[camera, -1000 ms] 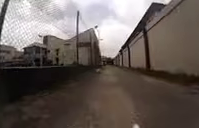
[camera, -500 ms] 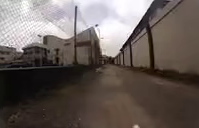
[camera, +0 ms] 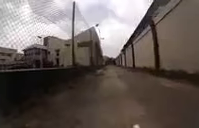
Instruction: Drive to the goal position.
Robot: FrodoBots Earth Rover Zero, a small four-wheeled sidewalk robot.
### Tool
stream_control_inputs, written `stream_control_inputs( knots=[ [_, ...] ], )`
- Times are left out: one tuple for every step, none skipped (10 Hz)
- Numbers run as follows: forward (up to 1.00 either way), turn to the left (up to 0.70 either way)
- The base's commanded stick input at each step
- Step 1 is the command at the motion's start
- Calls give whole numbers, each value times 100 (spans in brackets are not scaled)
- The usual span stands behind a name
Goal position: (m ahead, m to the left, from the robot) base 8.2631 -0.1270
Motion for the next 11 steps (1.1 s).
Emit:
stream_control_inputs(
  knots=[
    [100,-27],
    [100,-27],
    [100,-27],
    [100,-27],
    [100,-27],
    [100,-27],
    [100,-27],
    [100,0],
    [100,0],
    [100,0],
    [100,0]
  ],
)
